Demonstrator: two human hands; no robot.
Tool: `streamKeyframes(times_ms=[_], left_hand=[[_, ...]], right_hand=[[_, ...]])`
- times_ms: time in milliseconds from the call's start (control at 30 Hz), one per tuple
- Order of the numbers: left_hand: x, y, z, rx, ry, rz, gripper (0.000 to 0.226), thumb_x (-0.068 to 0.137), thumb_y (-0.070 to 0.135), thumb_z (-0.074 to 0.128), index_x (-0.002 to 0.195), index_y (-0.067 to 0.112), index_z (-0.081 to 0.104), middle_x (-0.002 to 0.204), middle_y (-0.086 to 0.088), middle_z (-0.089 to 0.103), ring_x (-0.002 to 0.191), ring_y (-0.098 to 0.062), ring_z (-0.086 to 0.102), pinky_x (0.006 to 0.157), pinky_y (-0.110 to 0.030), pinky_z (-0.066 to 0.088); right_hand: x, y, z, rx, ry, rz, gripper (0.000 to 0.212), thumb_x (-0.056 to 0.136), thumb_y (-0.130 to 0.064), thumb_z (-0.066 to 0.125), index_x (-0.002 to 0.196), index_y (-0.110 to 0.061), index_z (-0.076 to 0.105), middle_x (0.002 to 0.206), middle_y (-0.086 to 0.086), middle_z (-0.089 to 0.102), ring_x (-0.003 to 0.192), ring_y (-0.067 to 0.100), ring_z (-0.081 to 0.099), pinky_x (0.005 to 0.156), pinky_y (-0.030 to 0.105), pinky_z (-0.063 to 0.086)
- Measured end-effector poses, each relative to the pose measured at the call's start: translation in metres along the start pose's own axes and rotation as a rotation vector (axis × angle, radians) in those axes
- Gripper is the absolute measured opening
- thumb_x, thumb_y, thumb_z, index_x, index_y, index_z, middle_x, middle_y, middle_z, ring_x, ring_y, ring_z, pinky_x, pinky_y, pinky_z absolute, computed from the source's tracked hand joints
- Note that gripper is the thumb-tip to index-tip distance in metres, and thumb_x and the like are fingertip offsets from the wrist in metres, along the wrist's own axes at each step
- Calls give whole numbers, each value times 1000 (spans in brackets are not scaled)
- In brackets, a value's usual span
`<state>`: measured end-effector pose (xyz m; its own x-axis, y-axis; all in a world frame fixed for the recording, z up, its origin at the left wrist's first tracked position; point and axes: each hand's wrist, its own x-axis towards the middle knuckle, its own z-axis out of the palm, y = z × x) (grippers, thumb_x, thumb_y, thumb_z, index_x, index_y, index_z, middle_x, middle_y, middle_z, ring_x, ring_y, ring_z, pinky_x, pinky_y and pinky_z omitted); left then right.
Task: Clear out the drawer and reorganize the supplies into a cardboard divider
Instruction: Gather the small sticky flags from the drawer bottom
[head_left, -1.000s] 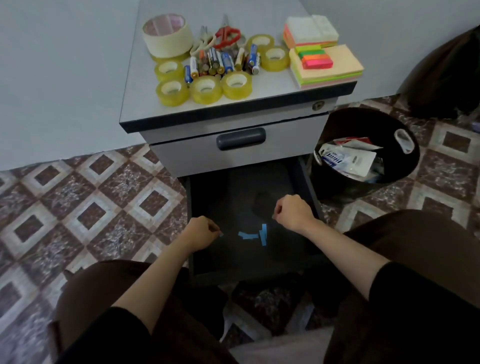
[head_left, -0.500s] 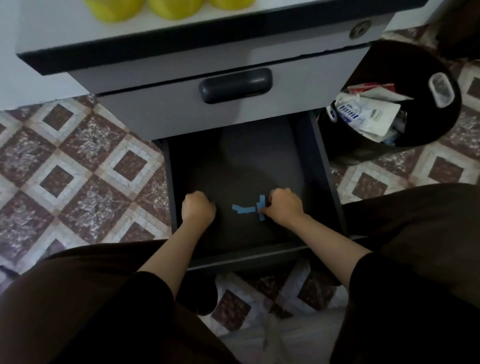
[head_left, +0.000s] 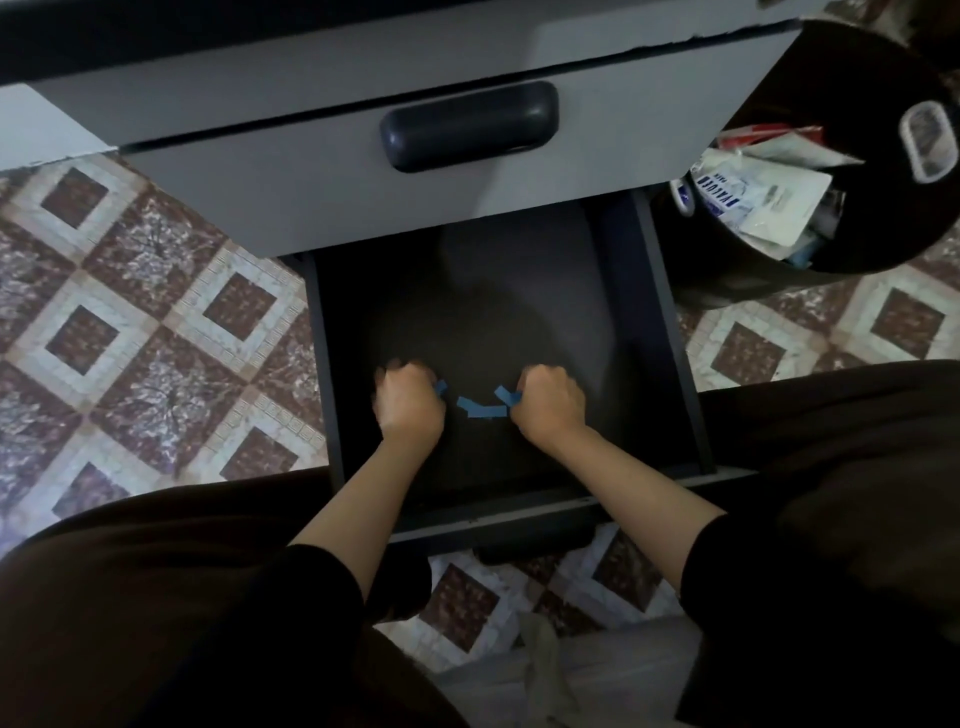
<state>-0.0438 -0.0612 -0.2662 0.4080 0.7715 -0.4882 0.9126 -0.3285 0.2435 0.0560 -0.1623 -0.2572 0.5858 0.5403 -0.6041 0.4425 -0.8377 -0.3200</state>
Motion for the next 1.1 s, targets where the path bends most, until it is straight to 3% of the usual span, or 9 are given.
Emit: streamKeyframes(times_ms=[67, 200, 367, 500, 600, 767, 900, 967, 1100], left_hand=[[-1, 0, 2, -28, -17, 36, 25, 88, 7, 58, 113, 8, 59, 120, -12, 53, 108, -25, 52, 84, -33, 48], [-1, -2, 5, -146, -80, 95, 11, 87, 8, 61, 91, 16, 57, 92, -2, 60, 78, -9, 54, 68, -23, 43], [3, 6, -2, -290, -189, 229, 22, 78, -7, 64, 81, 14, 60, 66, 6, 58, 64, -2, 56, 81, -25, 52], [0, 15, -8, -191, -326, 326, 24, 76, -3, 70, 98, 7, 67, 87, 1, 58, 77, -7, 56, 78, -17, 48], [-1, 20, -9, -112, -339, 346, 28, 77, 4, 72, 105, 6, 67, 101, 0, 55, 84, -7, 54, 78, -12, 42], [6, 22, -17, -42, -218, 375, 9, 79, 14, 71, 88, 16, 69, 94, 8, 51, 85, -4, 49, 80, -17, 40], [-4, 28, -11, 92, -442, 488, 9, 81, 15, 70, 85, 22, 67, 90, 8, 60, 85, -4, 54, 84, -22, 45], [-12, 28, -1, 171, -486, 544, 11, 83, 15, 66, 92, 20, 66, 93, 5, 65, 87, -6, 58, 82, -22, 45], [-21, 19, 11, 293, -371, 557, 39, 84, 21, 65, 119, 20, 50, 113, -2, 59, 101, -17, 57, 82, -29, 45]], right_hand=[[-1, 1, 1, 10, 29, -14, 18, 87, -9, 62, 105, -5, 62, 107, 11, 61, 97, 23, 60, 74, 29, 47], [-3, 1, 2, -4, 39, -50, 18, 87, -6, 61, 105, -3, 61, 109, 13, 60, 100, 25, 59, 77, 30, 47], [-3, 0, 2, 70, 21, -17, 28, 85, -9, 64, 112, -5, 57, 112, 13, 61, 104, 27, 60, 82, 32, 49], [1, 6, -4, 152, 0, 52, 25, 85, -6, 63, 110, -3, 62, 110, 14, 62, 101, 27, 60, 76, 28, 47], [7, 14, -11, 215, 37, 103, 23, 84, -6, 63, 107, 0, 66, 108, 16, 63, 99, 28, 61, 77, 29, 49], [15, 22, -18, 238, 92, 147, 18, 85, -12, 66, 102, -6, 68, 105, 12, 65, 99, 25, 61, 72, 28, 46], [18, 24, -15, 288, 116, 149, 15, 82, -11, 70, 97, -7, 69, 105, 13, 64, 100, 27, 61, 82, 31, 51], [19, 24, -12, 344, 109, 155, 8, 78, -8, 72, 84, -9, 68, 102, 15, 64, 93, 28, 64, 81, 38, 56], [21, 25, -9, 388, 102, 180, 17, 77, -5, 73, 71, -13, 60, 99, 15, 62, 86, 25, 65, 76, 40, 58]])
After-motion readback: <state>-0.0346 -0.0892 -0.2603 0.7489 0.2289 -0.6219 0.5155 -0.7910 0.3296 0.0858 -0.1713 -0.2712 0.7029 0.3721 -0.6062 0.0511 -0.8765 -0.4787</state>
